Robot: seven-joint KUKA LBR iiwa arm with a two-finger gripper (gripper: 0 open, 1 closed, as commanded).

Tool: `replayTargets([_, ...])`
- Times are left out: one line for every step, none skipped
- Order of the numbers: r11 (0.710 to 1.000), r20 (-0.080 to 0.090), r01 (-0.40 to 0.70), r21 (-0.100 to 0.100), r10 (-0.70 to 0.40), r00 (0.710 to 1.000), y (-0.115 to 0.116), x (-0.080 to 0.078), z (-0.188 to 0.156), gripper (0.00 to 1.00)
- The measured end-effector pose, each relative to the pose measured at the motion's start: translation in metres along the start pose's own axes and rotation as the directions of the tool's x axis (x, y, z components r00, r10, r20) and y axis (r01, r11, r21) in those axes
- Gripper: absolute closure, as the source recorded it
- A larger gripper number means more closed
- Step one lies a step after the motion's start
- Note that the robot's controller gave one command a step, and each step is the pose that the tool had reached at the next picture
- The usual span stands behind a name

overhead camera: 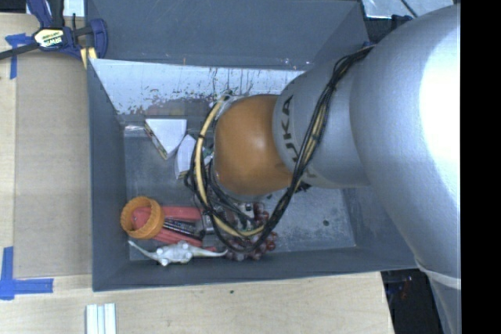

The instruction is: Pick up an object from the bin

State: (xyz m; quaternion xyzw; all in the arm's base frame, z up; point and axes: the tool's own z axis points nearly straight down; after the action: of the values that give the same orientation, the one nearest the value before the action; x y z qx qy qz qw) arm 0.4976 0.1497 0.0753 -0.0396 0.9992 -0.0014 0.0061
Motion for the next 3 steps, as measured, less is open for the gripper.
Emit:
replayTargets([1.0,-0.004,-0.001,0.0,0.001,1.0,0.0,0.002,-0.032,1.0])
replayTargets([1.0,0.003,0.0,-0.003,0.0,1.0,0.001,0.0,-0.074,1.0])
replayTargets([1.0,0.0,-0.001,-0.002,0.001,1.0,0.0,0.0,-0.091,1.0])
